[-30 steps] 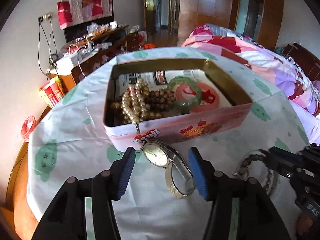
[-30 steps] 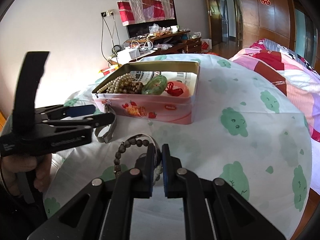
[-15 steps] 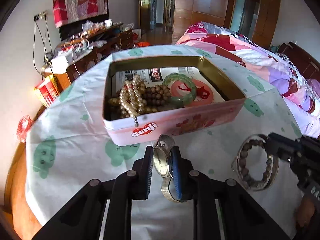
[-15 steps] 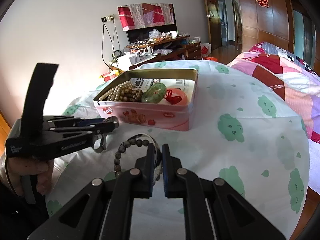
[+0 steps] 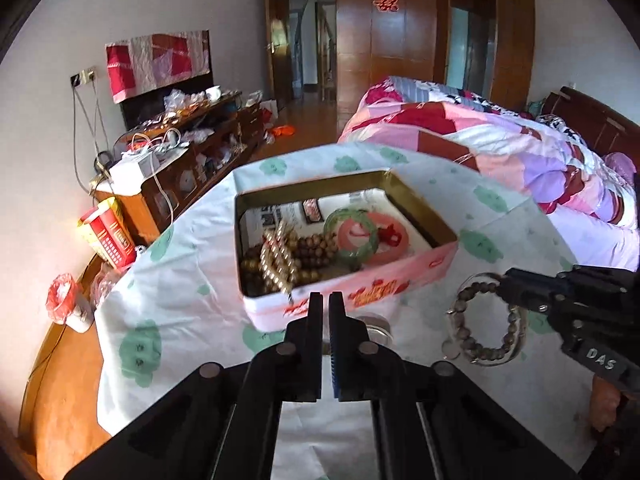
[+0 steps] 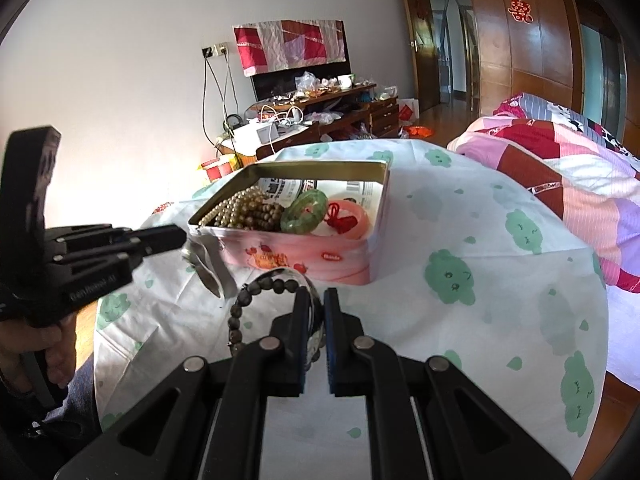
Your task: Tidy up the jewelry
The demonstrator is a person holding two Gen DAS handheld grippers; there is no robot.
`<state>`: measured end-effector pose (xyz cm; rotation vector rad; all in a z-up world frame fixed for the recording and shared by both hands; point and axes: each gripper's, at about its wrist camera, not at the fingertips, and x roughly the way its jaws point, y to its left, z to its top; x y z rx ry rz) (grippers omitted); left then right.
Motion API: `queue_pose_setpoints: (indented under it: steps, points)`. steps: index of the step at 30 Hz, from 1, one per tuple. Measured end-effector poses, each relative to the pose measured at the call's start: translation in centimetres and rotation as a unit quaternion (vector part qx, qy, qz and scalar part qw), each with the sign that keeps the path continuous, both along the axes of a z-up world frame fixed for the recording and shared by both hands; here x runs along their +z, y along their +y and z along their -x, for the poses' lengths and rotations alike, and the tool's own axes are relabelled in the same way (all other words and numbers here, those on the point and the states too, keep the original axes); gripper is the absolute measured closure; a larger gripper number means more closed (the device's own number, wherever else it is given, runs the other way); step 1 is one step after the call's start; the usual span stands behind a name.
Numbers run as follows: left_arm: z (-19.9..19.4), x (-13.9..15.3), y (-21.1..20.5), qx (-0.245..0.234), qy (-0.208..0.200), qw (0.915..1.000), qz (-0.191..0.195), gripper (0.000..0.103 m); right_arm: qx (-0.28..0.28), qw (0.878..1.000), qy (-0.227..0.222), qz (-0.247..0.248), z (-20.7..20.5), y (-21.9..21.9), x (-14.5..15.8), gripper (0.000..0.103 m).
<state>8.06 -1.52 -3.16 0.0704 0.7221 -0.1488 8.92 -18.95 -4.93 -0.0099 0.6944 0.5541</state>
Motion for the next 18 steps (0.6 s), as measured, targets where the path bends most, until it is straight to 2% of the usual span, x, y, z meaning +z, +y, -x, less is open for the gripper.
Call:
queue_pose_setpoints:
  steps: [7, 10, 12, 14, 17, 18]
  points:
    - [-0.4, -1.1, 0.0, 0.001, 0.014, 0.9999, -0.001, 0.102, -0.001, 1.0, -0.002, 0.0, -0.5, -0.1, 0.1, 0.093]
    - [-0.5, -2.3, -0.6, -0.001, 0.03, 0.9994, -0.019, 0.1, 0.002, 1.0, 0.003, 0.002, -0.5, -0.1, -0.1, 0.093]
    - [-0.9, -3.3, -0.8, -0.008, 0.049, 0.9986, -0.015, 0.097, 0.005, 1.0, 0.008, 0.003, -0.5, -0.1, -0.4, 0.093]
    - [-1.2, -4.0, -1.0, -0.008, 0.061, 0.9979, -0.02, 0.092, 0.009, 1.0, 0.015, 0.004, -0.4, -0.1, -0.8, 0.093]
    - [-1.4, -4.7, -1.0, 0.005, 0.061, 0.9973, -0.04, 0.072, 0.018, 0.999, 0.032, 0.013, -0.4, 0.1, -1.7, 0.092]
    - [-1.5, -4.8, -0.8, 0.01, 0.06, 0.9972, -0.043, 0.059, 0.019, 0.999, 0.04, 0.017, -0.4, 0.1, -2.2, 0.09]
